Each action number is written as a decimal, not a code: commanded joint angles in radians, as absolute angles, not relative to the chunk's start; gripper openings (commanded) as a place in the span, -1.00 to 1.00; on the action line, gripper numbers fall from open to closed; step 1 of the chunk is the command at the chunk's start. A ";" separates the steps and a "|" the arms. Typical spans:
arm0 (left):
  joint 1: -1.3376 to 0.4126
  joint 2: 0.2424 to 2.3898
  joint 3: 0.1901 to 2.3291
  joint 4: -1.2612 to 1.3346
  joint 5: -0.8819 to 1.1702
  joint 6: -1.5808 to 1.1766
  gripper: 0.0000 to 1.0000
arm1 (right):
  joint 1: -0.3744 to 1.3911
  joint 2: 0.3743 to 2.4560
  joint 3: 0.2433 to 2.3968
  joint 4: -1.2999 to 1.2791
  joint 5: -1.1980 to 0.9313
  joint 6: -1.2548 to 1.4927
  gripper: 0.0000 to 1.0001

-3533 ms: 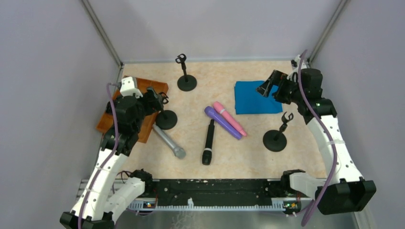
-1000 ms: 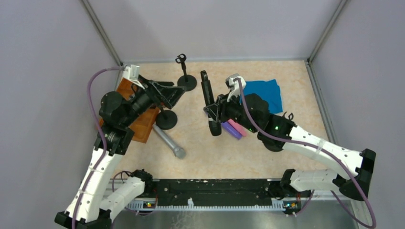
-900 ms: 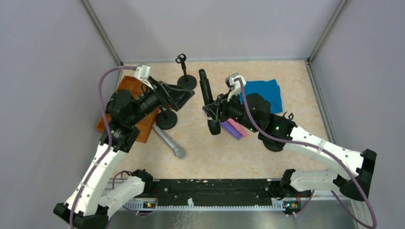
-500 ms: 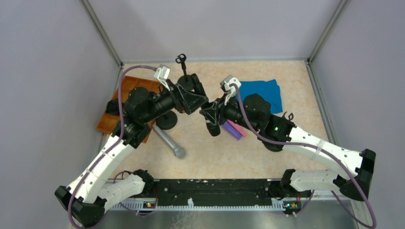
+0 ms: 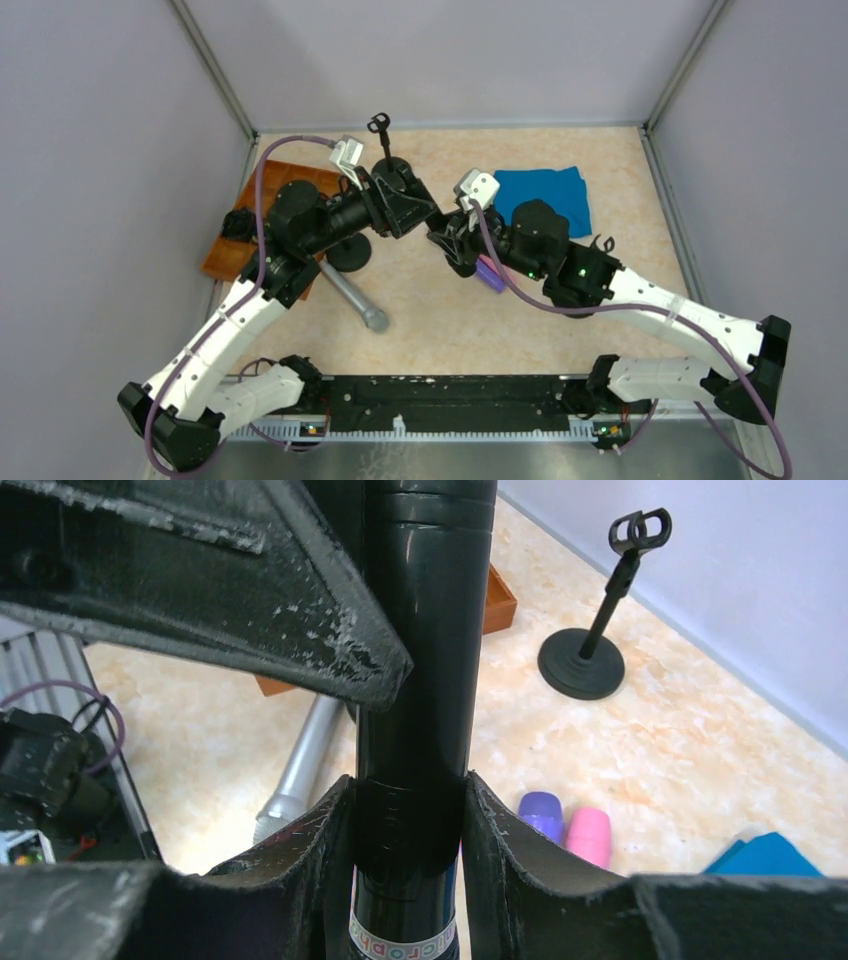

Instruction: Attach the microphones to the stand

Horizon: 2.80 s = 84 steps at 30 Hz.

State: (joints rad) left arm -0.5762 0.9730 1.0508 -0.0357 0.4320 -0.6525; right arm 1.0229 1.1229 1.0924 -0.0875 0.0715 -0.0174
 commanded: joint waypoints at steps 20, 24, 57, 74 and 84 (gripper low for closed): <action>-0.586 1.016 1.066 0.028 0.517 -0.646 -0.07 | 1.017 1.078 1.131 -0.189 0.148 -0.329 -1.00; -0.586 1.023 1.066 0.029 0.524 -0.647 -0.57 | 1.017 1.078 1.137 -0.193 0.156 -0.345 -0.98; -0.586 1.008 1.082 0.143 0.145 -0.399 -0.83 | 1.014 1.003 1.145 -0.237 0.327 0.611 0.86; -0.585 0.994 0.974 0.435 0.201 -0.256 -1.00 | 0.923 0.856 0.807 0.312 0.165 0.996 0.80; -0.585 0.949 0.884 0.692 0.242 -0.193 -1.00 | 0.848 0.948 0.663 0.673 0.097 1.459 0.75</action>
